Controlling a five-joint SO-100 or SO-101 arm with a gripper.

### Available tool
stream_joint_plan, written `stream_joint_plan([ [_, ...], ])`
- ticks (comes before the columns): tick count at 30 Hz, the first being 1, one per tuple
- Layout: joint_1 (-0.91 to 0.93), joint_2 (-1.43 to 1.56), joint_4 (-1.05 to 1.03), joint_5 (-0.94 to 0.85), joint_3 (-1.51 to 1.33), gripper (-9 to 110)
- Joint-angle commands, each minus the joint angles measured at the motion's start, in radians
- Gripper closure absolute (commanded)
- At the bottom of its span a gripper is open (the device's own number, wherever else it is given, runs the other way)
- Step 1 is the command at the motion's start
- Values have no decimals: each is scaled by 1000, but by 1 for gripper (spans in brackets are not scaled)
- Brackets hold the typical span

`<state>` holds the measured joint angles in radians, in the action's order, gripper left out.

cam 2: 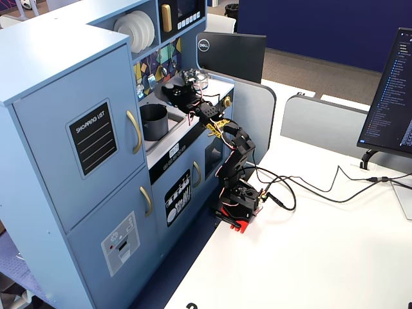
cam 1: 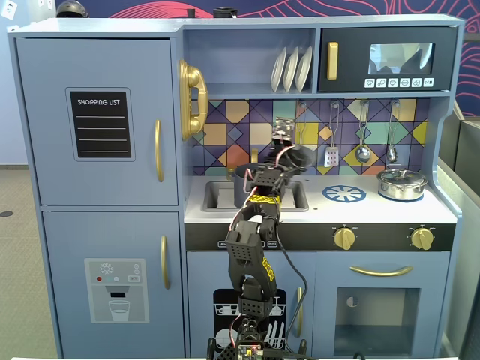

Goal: Pick up the lid from the counter and put it on the gray recipient

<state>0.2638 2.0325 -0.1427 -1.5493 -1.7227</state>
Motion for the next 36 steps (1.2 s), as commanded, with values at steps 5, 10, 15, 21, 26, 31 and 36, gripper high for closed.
stream_joint_plan([
  [5, -147, 81, -17, -17, 20, 102],
  [10, -202, 75, -12, -34, -11, 102],
  [15, -224, 78, -26, -35, -29, 102],
  [21, -233, 80, -32, -38, -51, 102],
  [26, -233, 67, -32, -52, -55, 102],
  [31, -235, 57, -31, -54, -60, 102],
  [36, -238, 37, -20, -64, -63, 102],
])
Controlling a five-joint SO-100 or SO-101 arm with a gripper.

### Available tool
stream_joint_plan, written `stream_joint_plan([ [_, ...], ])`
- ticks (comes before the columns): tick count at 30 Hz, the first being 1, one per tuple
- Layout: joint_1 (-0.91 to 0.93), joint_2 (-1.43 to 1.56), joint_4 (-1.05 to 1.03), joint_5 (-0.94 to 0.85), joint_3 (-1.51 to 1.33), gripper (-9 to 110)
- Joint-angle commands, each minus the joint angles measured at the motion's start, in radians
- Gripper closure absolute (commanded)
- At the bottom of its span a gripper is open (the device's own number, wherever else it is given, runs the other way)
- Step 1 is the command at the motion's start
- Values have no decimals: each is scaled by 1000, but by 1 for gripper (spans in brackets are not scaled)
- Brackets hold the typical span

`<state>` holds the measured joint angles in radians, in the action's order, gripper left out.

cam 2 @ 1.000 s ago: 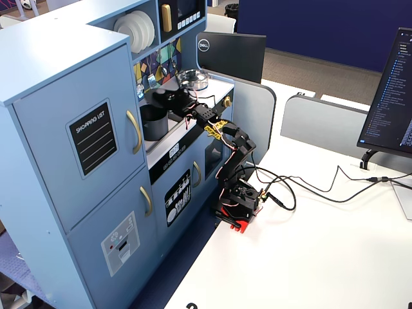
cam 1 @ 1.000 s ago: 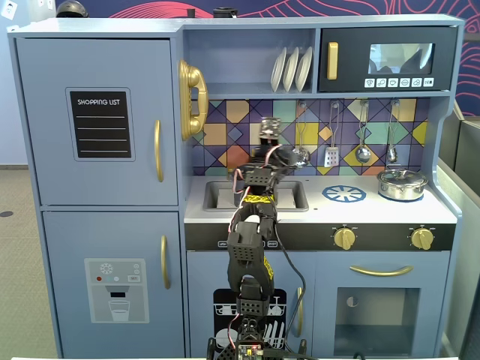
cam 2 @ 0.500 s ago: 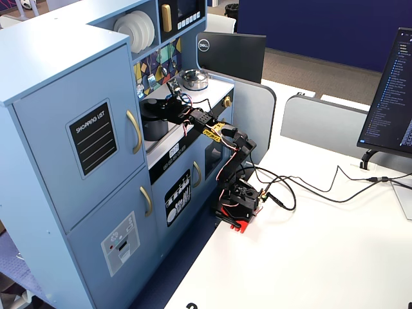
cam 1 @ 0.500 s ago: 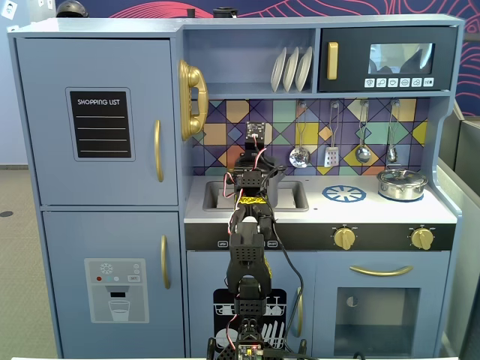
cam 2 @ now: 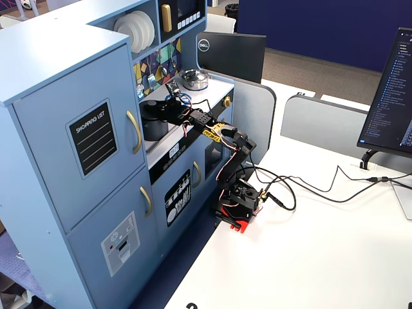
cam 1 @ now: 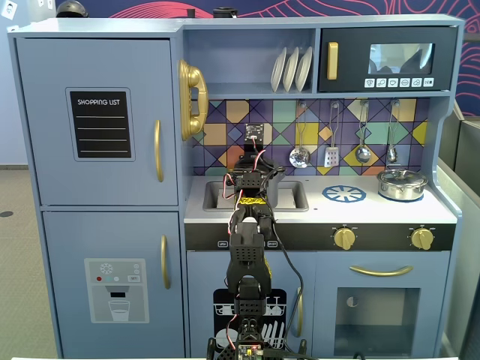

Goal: Pick up the lid from the counter and put it on the gray recipient

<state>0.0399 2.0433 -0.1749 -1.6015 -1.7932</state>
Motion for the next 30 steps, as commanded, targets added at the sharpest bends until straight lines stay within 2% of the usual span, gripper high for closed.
stream_joint_plan([
  [1, -12, 21, 14, -15, 8, 102],
  [17, -15, -23, 43, -49, -17, 102],
  [18, -15, -23, 38, -60, -20, 101],
  [19, -12, -18, 32, -54, -23, 95],
  [21, -12, -3, -5, -41, -21, 86],
  [23, -14, 25, -54, -52, -17, 82],
  [30, -21, 261, -333, -107, 12, 85],
])
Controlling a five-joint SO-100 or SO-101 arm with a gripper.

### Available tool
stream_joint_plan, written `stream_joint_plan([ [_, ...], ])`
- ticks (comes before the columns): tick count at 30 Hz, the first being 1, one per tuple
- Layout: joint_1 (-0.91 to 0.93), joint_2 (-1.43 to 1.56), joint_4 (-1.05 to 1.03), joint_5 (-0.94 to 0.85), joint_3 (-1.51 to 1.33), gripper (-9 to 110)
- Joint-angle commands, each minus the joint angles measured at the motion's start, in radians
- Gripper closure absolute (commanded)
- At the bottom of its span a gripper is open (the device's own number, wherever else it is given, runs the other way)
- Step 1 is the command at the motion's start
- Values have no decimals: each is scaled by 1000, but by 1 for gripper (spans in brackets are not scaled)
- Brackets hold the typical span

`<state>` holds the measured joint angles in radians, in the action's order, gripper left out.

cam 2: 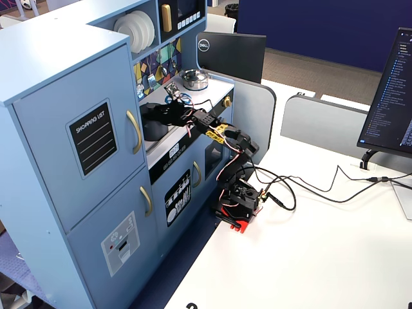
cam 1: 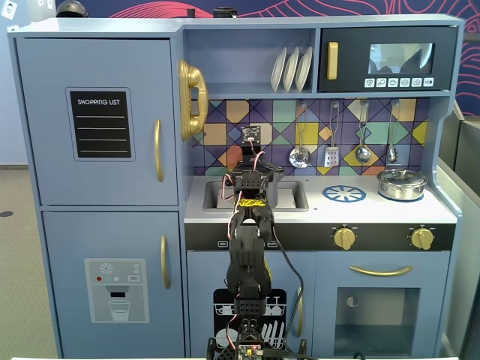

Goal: Pick up the lid from the counter and put it on the gray recipient

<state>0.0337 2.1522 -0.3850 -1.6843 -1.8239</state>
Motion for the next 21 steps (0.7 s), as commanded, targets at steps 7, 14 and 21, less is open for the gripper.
stream_joint_plan([
  [7, 32, 468, -555, -3, -6, 93],
  [14, 11, 687, -612, -11, -388, 102],
  [21, -14, 922, -560, 141, -839, 102],
])
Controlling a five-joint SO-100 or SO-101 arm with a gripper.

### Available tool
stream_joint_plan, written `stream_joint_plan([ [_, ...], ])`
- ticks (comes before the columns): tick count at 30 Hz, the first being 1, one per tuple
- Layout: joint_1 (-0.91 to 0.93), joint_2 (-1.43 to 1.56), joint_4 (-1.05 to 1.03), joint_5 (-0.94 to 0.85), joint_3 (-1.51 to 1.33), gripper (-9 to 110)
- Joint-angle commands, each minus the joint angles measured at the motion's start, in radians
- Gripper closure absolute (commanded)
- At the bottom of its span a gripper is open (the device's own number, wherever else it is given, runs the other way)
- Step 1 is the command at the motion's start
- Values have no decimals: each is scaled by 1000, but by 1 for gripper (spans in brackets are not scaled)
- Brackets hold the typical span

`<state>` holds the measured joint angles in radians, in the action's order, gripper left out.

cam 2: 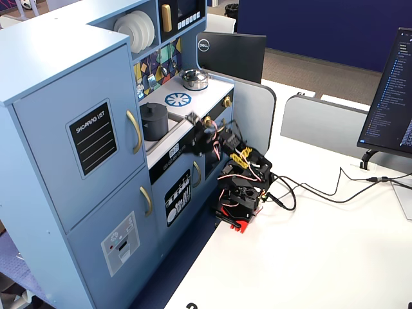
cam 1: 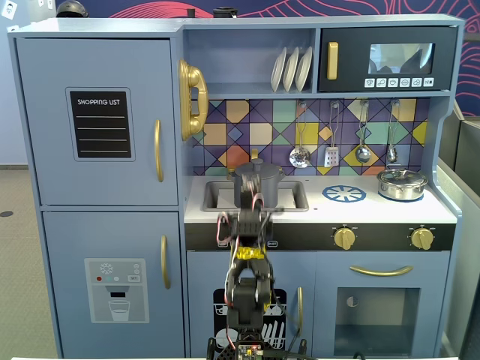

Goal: Pick up the lid from the counter and put it on the gray recipient

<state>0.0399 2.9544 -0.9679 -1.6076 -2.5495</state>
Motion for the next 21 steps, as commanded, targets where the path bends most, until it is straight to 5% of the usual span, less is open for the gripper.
stream_joint_plan([
  [1, -23, 158, 11, 57, -164, 102],
  [21, -77, 224, -532, 103, -453, 101],
])
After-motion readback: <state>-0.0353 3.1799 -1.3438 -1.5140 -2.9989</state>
